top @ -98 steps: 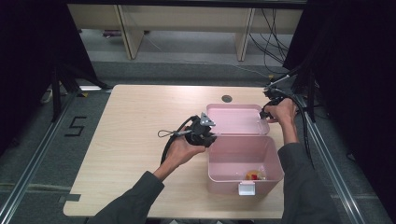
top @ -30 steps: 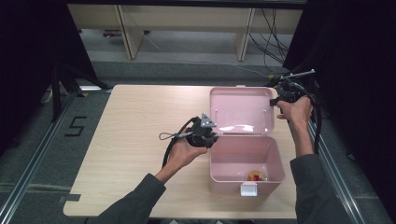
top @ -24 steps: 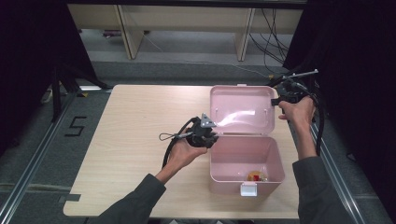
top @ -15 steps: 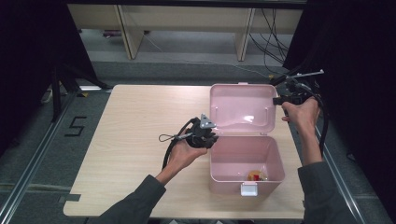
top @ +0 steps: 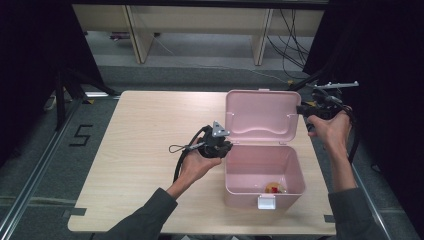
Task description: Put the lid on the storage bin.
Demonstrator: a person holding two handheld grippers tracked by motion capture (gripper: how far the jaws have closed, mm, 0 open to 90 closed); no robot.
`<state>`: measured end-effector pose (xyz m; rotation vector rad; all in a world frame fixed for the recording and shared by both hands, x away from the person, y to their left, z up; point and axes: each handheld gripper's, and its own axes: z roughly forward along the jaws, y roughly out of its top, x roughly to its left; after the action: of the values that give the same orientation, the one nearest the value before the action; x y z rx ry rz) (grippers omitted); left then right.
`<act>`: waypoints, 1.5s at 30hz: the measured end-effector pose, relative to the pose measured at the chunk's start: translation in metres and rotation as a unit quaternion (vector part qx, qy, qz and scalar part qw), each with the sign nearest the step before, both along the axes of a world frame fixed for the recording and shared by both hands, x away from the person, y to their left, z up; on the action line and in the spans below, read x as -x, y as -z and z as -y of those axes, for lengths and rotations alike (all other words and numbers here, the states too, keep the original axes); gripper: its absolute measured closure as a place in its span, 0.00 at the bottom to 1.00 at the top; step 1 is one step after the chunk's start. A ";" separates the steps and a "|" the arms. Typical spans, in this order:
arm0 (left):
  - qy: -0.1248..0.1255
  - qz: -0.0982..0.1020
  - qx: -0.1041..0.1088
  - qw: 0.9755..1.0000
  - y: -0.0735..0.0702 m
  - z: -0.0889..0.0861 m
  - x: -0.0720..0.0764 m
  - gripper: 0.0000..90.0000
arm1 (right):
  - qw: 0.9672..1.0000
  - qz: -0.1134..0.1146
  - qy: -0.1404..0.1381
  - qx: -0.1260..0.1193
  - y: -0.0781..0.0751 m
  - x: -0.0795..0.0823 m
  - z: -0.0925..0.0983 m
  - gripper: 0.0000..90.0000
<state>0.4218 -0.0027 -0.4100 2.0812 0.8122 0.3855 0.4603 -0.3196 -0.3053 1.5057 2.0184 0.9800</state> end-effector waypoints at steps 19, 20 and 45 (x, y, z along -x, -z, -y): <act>-0.008 -0.001 0.013 1.000 0.003 0.001 0.002 0.92 | 0.998 0.061 -0.019 -0.007 0.000 0.038 0.007 0.98; -0.007 0.000 0.014 1.000 0.004 0.001 0.002 0.92 | 0.998 0.058 -0.020 -0.010 0.000 0.041 0.007 0.98; -0.009 0.006 0.044 0.999 -0.001 -0.006 0.009 0.86 | 0.994 0.106 -0.029 -0.011 0.007 0.097 0.011 0.98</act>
<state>0.4131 0.0033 -0.4093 1.9903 0.8277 0.3653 0.3631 -0.3308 -0.3127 1.2996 1.9155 1.1365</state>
